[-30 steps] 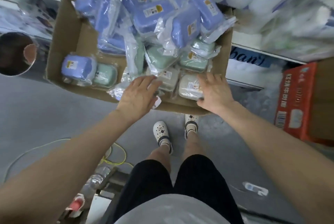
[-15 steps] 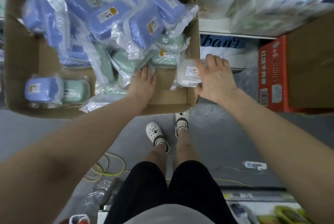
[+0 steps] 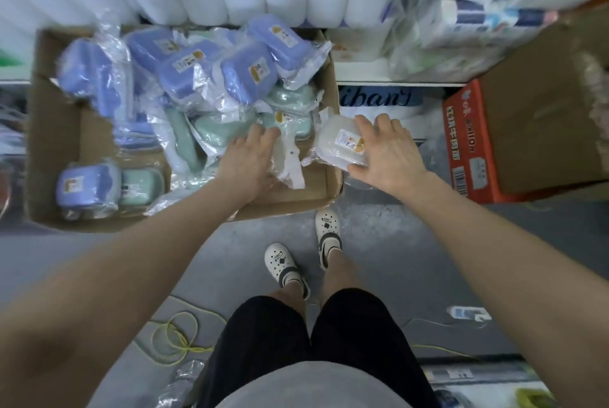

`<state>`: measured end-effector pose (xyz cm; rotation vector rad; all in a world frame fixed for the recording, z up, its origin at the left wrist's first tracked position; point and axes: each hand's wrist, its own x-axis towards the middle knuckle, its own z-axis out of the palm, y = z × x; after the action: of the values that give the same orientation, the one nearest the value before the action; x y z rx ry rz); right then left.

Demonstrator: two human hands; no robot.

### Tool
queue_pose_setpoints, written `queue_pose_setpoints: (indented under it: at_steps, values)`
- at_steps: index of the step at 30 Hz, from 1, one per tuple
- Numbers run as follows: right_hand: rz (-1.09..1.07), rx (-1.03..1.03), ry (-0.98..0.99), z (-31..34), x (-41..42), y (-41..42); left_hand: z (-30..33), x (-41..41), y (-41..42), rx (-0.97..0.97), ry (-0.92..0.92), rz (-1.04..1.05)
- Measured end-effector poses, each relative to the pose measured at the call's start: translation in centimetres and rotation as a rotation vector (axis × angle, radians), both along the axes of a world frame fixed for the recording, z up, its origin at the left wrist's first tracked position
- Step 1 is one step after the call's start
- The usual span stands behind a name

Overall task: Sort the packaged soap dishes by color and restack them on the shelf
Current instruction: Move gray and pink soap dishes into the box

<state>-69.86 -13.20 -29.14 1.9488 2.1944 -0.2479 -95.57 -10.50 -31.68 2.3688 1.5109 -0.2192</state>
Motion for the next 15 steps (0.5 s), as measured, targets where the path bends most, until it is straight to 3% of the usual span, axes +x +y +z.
queue_pose_setpoints:
  at_steps: [3, 6, 9, 15]
  values:
    - [-0.053, 0.053, 0.026, 1.8, 1.4, -1.1, 2.5, 0.7, -0.5, 0.066, -0.252, 0.103]
    - [-0.112, 0.126, 0.075, 3.8, 3.3, -2.0, 4.8, 1.9, -0.7, 0.128, -0.372, 0.122]
    - [-0.156, 0.197, 0.112, 5.8, 5.8, -2.5, 7.4, 4.2, -0.3, 0.138, -0.423, 0.139]
    - [-0.213, 0.382, 0.106, 10.1, 14.0, -4.5, 11.8, 12.7, 0.6, 0.299, -0.39, -0.017]
